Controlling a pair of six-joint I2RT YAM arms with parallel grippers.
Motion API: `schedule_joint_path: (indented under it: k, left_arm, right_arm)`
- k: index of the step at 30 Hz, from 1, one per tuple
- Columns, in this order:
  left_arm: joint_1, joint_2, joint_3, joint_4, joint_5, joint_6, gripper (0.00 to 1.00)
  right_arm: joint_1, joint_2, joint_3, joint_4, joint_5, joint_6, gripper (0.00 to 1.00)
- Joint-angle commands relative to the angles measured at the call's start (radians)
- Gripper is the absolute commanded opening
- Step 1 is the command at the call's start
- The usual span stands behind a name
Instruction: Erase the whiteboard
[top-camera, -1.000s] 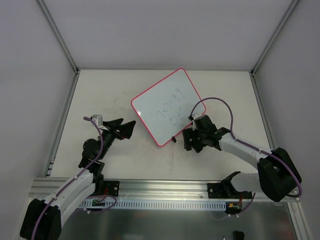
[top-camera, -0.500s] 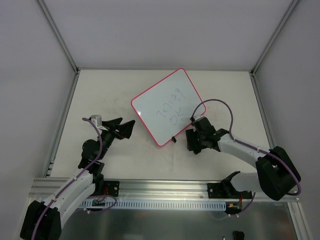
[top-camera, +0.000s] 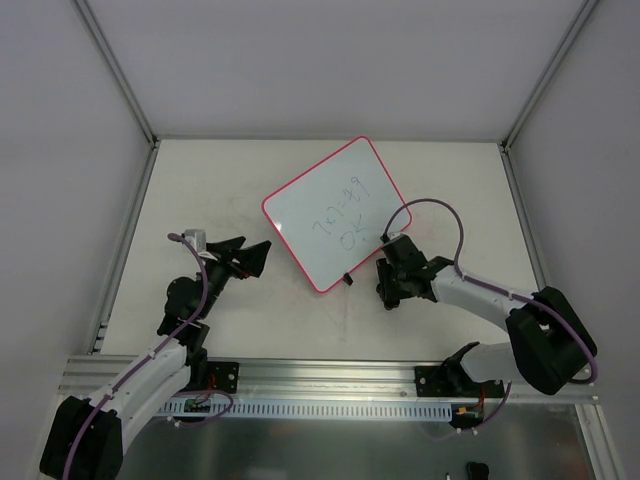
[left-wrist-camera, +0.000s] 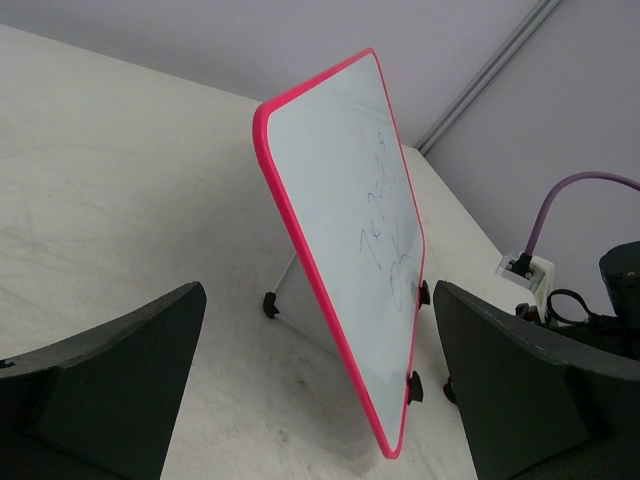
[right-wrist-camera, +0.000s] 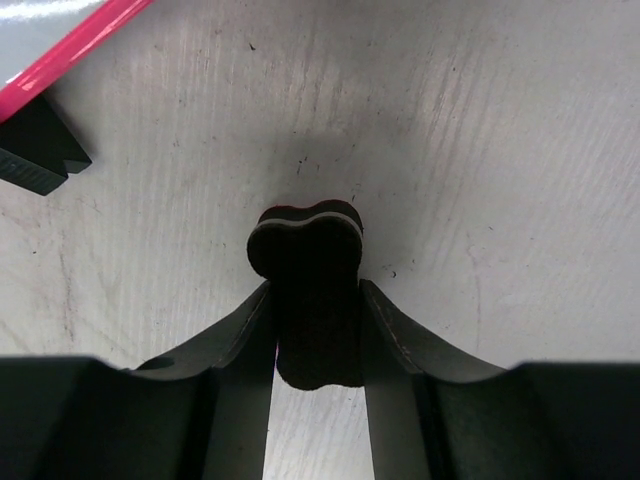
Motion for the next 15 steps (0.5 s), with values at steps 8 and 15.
schedule_joint_path:
  k: [8,15]
  left_arm:
    - [0.008,0.055,0.007,0.097,0.035,0.030,0.99]
    - [0.008,0.165,0.021,0.218,0.077,0.016,0.99]
  right_arm:
    - [0.010,-0.039,0.038,-0.037,0.036,0.009,0.07]
    - [0.010,-0.085,0.193,-0.083,-0.028,-0.080,0.00]
